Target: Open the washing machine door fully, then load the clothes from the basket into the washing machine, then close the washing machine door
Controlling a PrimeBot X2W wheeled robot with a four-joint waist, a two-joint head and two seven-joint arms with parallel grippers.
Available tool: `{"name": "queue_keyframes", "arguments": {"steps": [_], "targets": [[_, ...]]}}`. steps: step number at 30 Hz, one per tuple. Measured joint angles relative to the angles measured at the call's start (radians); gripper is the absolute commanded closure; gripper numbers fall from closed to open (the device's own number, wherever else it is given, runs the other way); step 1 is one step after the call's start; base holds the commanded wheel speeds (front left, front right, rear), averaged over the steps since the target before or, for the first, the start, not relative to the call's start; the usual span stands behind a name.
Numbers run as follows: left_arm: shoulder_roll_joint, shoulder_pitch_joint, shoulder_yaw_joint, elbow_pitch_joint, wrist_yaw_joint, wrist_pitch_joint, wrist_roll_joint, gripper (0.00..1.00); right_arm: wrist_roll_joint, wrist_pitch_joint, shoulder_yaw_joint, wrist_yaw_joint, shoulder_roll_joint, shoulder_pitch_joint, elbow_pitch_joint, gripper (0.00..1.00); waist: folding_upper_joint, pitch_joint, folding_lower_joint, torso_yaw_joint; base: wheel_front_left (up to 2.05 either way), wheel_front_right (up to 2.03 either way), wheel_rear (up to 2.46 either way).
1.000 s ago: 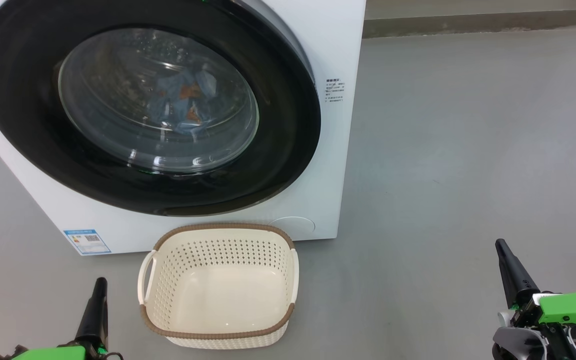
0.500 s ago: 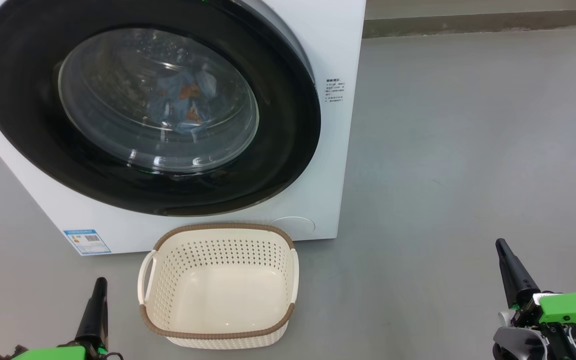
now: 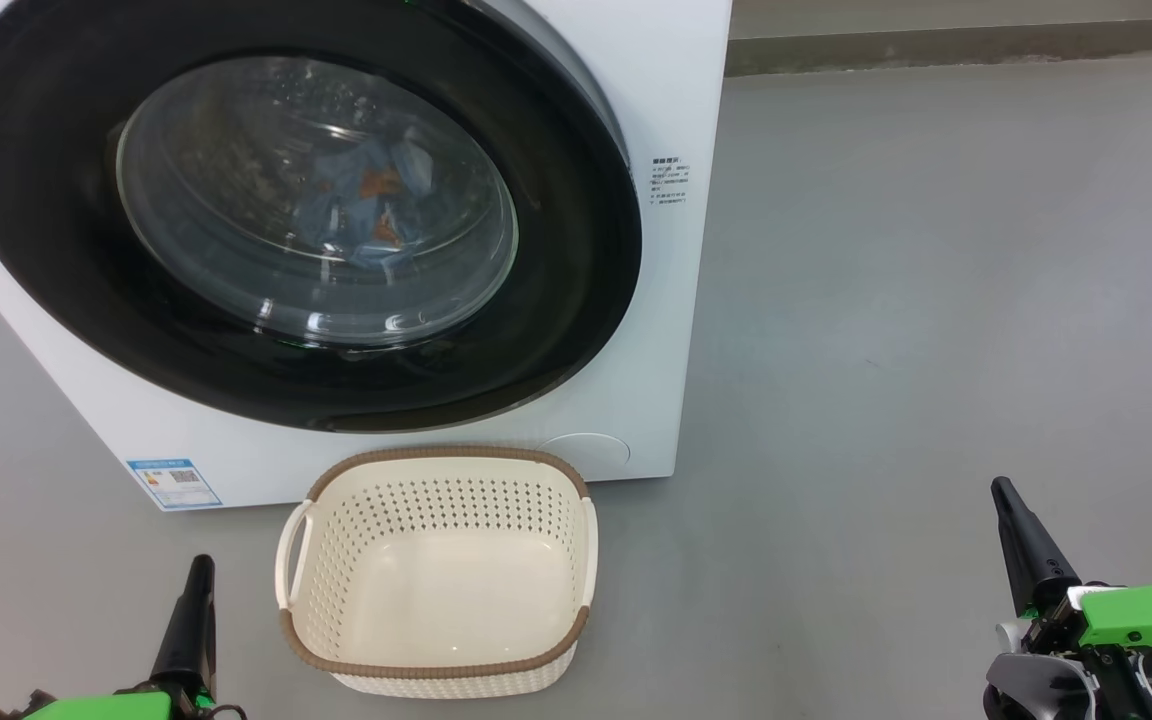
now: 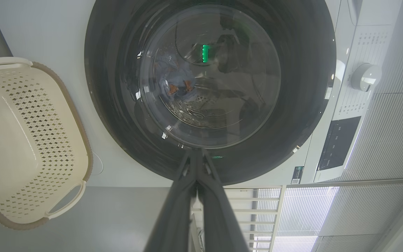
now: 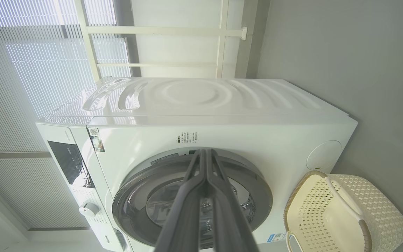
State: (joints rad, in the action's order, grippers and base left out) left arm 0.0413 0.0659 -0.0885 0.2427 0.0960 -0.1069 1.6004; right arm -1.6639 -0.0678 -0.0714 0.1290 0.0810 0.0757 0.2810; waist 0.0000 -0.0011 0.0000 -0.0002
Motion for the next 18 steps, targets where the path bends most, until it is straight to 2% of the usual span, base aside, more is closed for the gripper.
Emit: {"name": "queue_keyframes", "arguments": {"steps": [18], "targets": [[0.0,0.0,0.0,0.0,0.0,0.0,0.0,1.0,0.0,0.003,0.002,0.0,0.002,0.0,0.0,1.0,0.0,0.0,0.0,0.0,0.0,0.0,0.0]]}}
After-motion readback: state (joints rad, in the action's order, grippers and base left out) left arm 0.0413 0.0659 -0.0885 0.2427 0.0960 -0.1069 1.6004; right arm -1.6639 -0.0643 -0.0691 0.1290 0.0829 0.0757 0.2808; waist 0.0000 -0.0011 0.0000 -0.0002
